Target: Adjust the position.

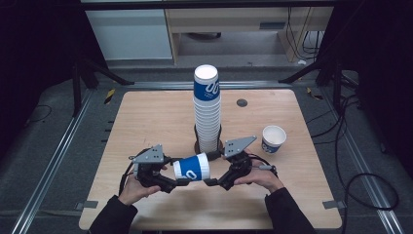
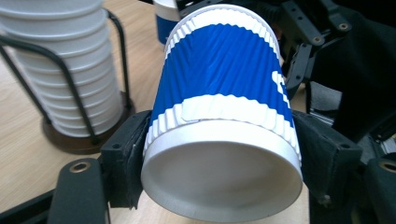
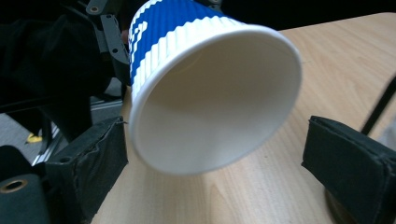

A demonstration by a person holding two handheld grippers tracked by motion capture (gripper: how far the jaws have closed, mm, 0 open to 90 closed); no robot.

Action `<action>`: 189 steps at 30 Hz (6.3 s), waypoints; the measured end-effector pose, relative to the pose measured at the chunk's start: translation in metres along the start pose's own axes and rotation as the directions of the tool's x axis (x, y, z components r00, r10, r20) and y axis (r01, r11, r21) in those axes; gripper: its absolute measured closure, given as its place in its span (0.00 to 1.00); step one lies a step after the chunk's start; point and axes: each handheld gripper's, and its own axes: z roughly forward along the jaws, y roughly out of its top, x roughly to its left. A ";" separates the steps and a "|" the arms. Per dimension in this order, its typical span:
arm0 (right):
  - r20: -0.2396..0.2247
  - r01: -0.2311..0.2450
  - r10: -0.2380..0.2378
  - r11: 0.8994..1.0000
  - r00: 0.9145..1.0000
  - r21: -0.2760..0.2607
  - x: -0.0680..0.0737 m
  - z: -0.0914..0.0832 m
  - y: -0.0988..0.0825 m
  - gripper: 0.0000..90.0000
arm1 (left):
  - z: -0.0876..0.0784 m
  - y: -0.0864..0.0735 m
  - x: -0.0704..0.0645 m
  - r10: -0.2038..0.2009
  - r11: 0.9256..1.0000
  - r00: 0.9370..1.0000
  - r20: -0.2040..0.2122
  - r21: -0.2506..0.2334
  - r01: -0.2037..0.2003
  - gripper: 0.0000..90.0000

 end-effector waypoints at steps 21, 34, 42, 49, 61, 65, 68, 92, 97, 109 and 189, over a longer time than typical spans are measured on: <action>-0.073 0.028 -0.027 1.000 0.997 0.012 0.005 0.008 -0.002 0.17 | 0.007 0.001 -0.003 0.002 1.000 0.999 0.041 0.024 -0.003 0.25; 0.032 0.045 -0.050 0.992 0.998 0.116 0.001 -0.004 -0.003 0.17 | 0.005 -0.005 0.003 0.053 0.984 0.997 -0.048 0.175 -0.044 0.19; 0.008 0.050 -0.053 0.974 0.999 0.220 0.004 0.018 -0.008 0.17 | 0.027 -0.010 -0.002 0.109 0.953 0.993 -0.039 0.290 -0.093 0.18; -0.031 0.070 -0.064 0.966 0.997 0.250 0.009 0.029 -0.009 0.17 | 0.037 -0.012 -0.007 0.129 0.937 0.991 -0.015 0.330 -0.117 0.21; -0.033 0.068 -0.062 0.973 0.998 0.221 0.009 0.028 -0.008 0.12 | 0.033 -0.013 -0.005 0.119 0.943 0.993 0.007 0.311 -0.116 0.29; 0.010 0.038 -0.040 0.986 0.999 0.160 0.005 0.016 -0.003 0.09 | 0.024 -0.013 0.002 0.083 0.964 0.996 -0.020 0.255 -0.076 0.29; 0.037 0.011 -0.015 0.995 0.999 0.104 0.001 0.007 -0.001 0.08 | 0.015 -0.013 0.008 0.055 0.978 0.997 -0.050 0.203 -0.044 0.29; -0.011 -0.071 0.070 0.996 0.997 -0.056 0.000 0.001 0.006 0.09 | 0.018 -0.006 -0.004 0.069 0.996 0.997 -0.044 0.055 -0.066 0.29; -0.035 -0.080 0.078 0.996 0.996 -0.049 0.000 0.005 0.005 0.10 | 0.022 -0.006 -0.007 0.075 0.995 0.997 -0.033 0.063 -0.073 0.29; -0.066 -0.082 0.081 0.996 0.995 -0.020 0.002 0.010 0.004 0.16 | 0.026 -0.007 -0.008 0.090 0.992 0.996 -0.025 0.089 -0.087 0.28; 0.024 -0.098 0.101 0.990 0.995 -0.105 0.003 0.009 0.013 0.22 | 0.032 -0.011 -0.007 0.041 0.998 0.992 -0.115 0.058 -0.035 0.27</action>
